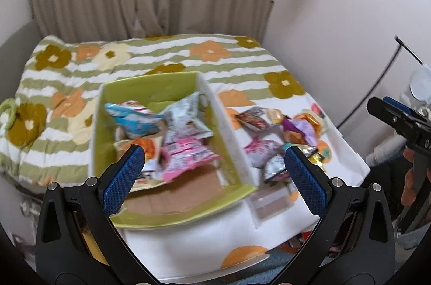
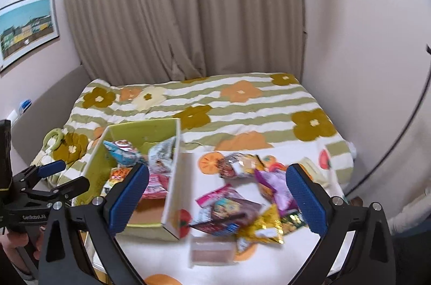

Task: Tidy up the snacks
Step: 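Move both tools back toward the snack pile, then grasp the brown candy bag with the left tool while the right tool grasps the gold bag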

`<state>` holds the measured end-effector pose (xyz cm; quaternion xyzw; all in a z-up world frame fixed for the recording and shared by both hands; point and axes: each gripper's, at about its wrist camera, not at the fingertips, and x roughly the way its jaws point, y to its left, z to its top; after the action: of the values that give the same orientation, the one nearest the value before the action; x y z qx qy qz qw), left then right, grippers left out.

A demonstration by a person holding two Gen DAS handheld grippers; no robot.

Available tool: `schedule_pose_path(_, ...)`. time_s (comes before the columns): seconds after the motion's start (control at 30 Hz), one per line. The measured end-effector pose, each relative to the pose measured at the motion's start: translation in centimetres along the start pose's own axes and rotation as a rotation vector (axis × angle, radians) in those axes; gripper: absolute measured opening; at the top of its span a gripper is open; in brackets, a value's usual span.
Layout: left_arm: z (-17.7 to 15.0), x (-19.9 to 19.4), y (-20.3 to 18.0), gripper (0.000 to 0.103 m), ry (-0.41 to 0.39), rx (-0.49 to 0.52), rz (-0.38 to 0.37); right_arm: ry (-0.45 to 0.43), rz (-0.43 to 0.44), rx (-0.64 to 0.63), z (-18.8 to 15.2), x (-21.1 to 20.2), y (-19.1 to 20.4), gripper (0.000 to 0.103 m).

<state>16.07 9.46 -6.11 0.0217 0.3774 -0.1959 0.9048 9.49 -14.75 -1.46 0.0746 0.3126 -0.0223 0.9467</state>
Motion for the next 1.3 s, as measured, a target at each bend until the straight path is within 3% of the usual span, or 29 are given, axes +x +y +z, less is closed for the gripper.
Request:
schedule_pose_path(0.2, -0.4, 1.9, -5.4, 0.103, 0.037, 0.050, -0.062, 0.020, 0.008, 0.067, -1.0, -0.4, -5.5, 0.101)
schedule_pose_path(0.4, -0.9, 6.1, -10.6, 0.103, 0.120, 0.080, -0.073, 0.095, 0.026, 0.036, -2.4, 0.8, -10.0, 0.101)
schedule_pose_path(0.67, -1.6, 12.2, -14.8, 0.103, 0.219, 0.162, 0.001, 0.259, 0.105, 0.014, -6.4, 5.9, -14.2, 0.101)
schedule_pose_path(0.9, -2.7, 18.5, -16.6, 0.103, 0.320, 0.290, 0.062, 0.359, 0.183, -0.012, -9.9, 11.3, -14.7, 0.101)
schedule_pose_path(1.3, -5.0, 22.8, -16.2, 0.099, 0.455, 0.373, 0.102, 0.365, 0.293, -0.028, -13.5, 15.5, -13.1, 0.101)
